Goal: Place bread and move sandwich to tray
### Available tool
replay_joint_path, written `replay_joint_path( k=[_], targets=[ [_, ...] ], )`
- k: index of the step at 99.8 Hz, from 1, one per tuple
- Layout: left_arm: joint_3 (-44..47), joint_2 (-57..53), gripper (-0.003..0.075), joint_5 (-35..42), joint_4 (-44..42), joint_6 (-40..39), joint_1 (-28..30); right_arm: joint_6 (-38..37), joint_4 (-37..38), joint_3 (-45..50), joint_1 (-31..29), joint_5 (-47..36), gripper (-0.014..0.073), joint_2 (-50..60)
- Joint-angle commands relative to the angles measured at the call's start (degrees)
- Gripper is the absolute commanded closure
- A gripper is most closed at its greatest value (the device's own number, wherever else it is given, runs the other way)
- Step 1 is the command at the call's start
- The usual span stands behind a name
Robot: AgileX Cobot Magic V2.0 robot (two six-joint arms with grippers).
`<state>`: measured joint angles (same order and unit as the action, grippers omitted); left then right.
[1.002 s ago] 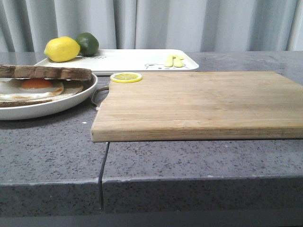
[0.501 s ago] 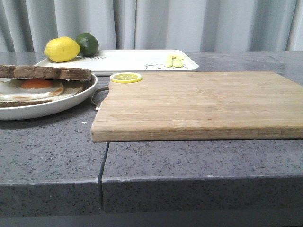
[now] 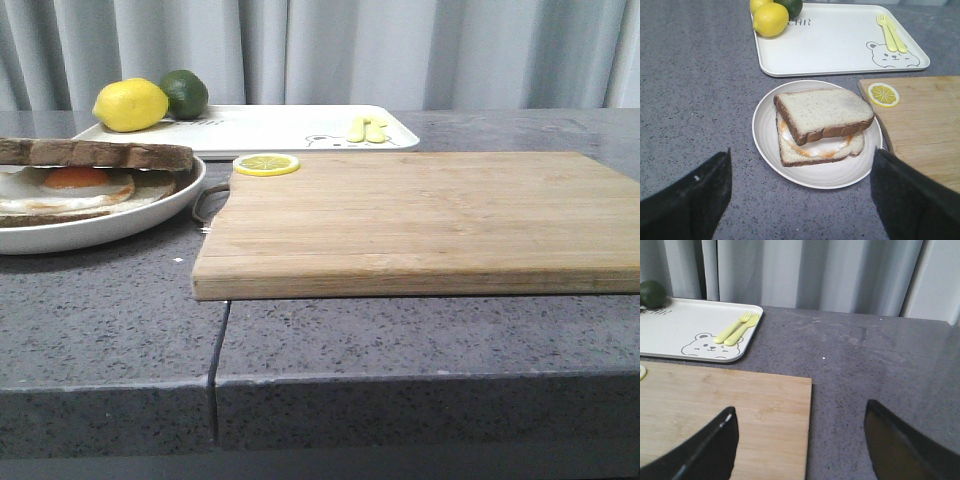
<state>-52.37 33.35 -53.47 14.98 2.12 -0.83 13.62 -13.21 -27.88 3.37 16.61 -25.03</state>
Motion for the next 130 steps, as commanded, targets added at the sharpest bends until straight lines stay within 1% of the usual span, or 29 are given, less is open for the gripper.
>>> replay_joint_path(
  k=[1,14,21,130],
  targets=[
    [-2.01,0.65,0.0185,3.82,0.95,-0.57,-0.44,-0.8,0.53,0.4,-0.47,-4.2,0.0063,3.1],
    [-2.01,0.65,0.0185,3.82,0.95,-0.57,-0.44,-0.97,0.53,1.11,-0.47,-3.45,0.0063,8.14],
    [-2.01,0.65,0.0185,3.82,0.95,-0.57,-0.44,-0.97,0.53,1.11,-0.47,-2.82,0.0064,9.13],
    [-2.01,0.65,0.0185,3.82,0.95,-0.57,-0.44,-0.97,0.43,1.11,-0.47,-0.64,0.0064,9.18]
  ],
)
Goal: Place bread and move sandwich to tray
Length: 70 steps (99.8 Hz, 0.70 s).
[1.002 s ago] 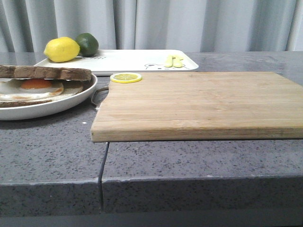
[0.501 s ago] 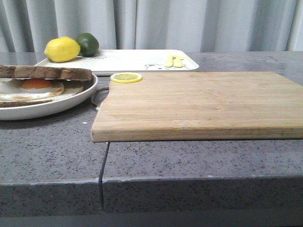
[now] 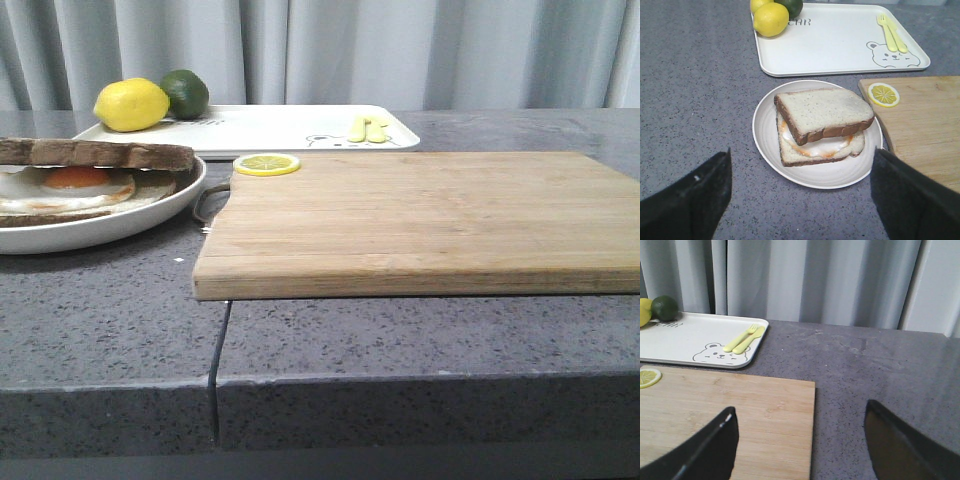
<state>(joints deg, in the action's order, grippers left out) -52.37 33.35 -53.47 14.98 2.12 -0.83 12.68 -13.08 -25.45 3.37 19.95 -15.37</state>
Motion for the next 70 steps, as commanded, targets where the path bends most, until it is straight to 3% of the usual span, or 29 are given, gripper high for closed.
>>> replay_joint_path(
  k=[1,70],
  targets=[
    [-2.01,0.65,0.0185,3.82,0.95,-0.57,-0.44,-0.03,0.31,-1.32,-0.47,-3.97,0.0064,-0.48],
    [-2.01,0.65,0.0185,5.82,0.95,-0.57,-0.44,-0.03,0.31,-1.32,-0.47,-4.03,0.0064,-0.48]
  ],
)
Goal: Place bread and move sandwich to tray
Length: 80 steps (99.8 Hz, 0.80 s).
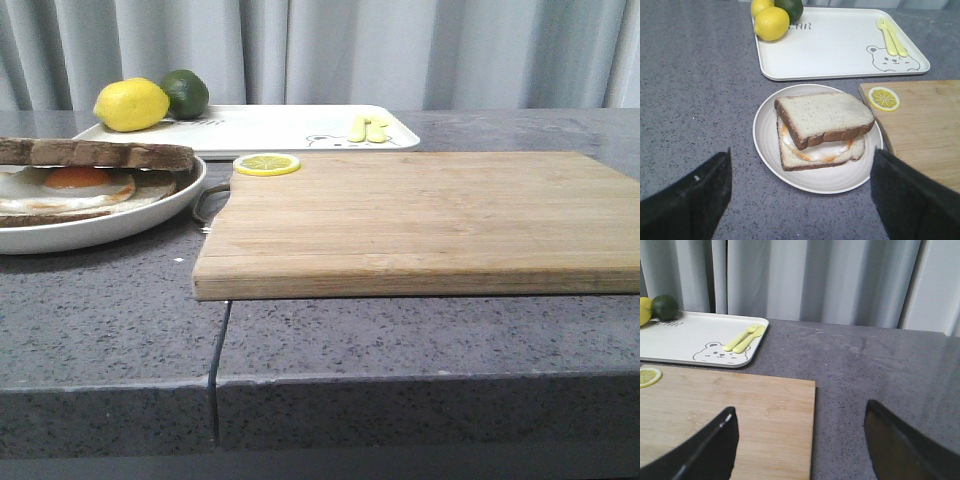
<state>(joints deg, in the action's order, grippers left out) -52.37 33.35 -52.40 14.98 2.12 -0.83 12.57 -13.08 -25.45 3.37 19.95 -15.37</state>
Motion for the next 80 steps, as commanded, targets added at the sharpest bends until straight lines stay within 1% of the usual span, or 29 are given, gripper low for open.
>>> replay_joint_path(
  k=[1,45,80],
  targets=[
    [-2.01,0.65,0.0185,4.84,0.95,-0.57,-0.44,0.08,0.31,-1.32,-0.47,-4.03,0.0064,-0.48],
    [-2.01,1.46,0.0185,5.26,0.84,-0.57,-0.44,0.08,0.31,-1.32,-0.47,-4.13,0.0064,-0.48],
    [-1.66,12.92,0.0185,9.1,0.45,-0.62,-0.44,0.08,0.31,-1.32,-0.47,-4.06,0.0064,-0.48]
  ],
)
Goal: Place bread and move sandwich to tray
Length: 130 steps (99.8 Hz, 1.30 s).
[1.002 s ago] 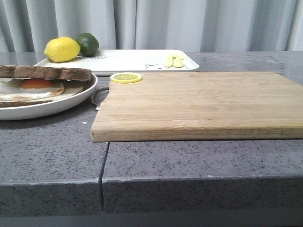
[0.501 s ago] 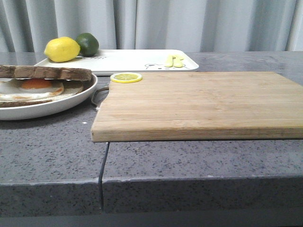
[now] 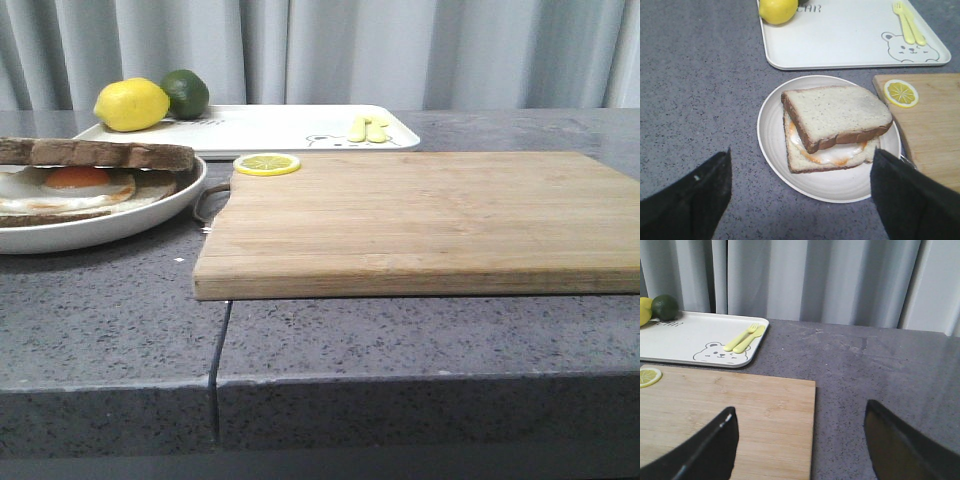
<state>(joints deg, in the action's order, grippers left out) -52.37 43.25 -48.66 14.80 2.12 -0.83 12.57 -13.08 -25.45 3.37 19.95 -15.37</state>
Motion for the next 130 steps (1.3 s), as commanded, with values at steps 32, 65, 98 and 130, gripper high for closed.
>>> replay_joint_path(
  k=[32,65,98,130],
  targets=[
    [-1.66,13.79,0.0185,7.06,-1.17,-0.62,-0.06,0.08,0.31,-1.32,-0.47,-4.06,0.0064,-0.48],
    [-1.66,18.0,0.0185,7.27,-1.41,-0.62,4.91,0.08,0.31,-1.32,-0.47,-4.13,0.0064,-0.48],
    [-1.66,22.11,0.0185,9.13,0.71,-0.62,4.91,0.08,0.31,-1.32,-0.47,-4.5,0.0064,-0.48],
    [-1.66,28.0,0.0185,9.7,3.65,-0.62,4.91,0.08,0.31,-1.32,-0.47,-4.5,0.0064,-0.48]
  ],
)
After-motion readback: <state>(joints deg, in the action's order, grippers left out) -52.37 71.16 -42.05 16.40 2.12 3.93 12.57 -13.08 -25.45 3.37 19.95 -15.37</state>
